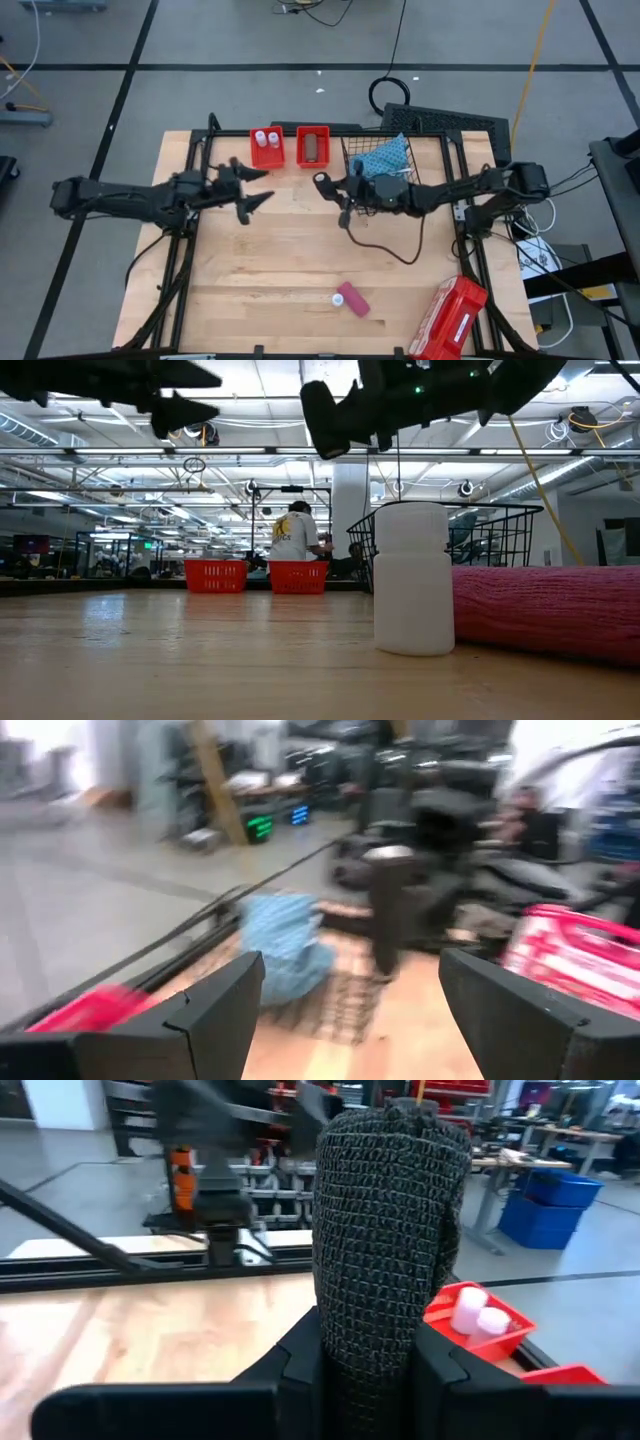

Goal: Pick & Place Medicine items
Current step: Put the black bandage into the right orange basket

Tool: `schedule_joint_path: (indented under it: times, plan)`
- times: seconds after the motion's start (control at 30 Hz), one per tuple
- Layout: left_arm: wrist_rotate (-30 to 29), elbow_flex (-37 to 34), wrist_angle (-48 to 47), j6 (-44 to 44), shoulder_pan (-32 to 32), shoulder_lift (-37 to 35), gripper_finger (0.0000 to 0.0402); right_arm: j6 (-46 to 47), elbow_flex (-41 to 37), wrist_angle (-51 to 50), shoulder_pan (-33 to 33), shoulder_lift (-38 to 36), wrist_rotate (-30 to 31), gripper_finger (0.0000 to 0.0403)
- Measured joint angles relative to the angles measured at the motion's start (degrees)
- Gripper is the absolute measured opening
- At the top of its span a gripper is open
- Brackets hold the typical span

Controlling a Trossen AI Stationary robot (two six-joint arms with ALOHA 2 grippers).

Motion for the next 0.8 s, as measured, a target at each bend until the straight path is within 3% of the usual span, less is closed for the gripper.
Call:
schedule_joint_path:
  times: [0.13,0.27,0.57,0.8]
  plan:
    - [7.0,0.0,14.2,4.0,0.0,9.9,0.0305,-0.6,0.0,1.6,-1.3,0.8,0.1,0.0064]
    - [8.0,1.2,23.7,4.5,0.1,18.6,0.0305,-2.4,0.0,2.6,-1.5,0.7,0.0,0.0065]
    - [9.2,12.2,24.0,4.4,0.5,33.2,0.0306,-4.9,0.0,5.7,0.1,0.8,-4.0,0.0065]
    - [9.3,18.2,23.4,4.7,0.6,37.2,0.0306,-7.3,0.0,6.3,1.9,0.8,-4.6,0.0064]
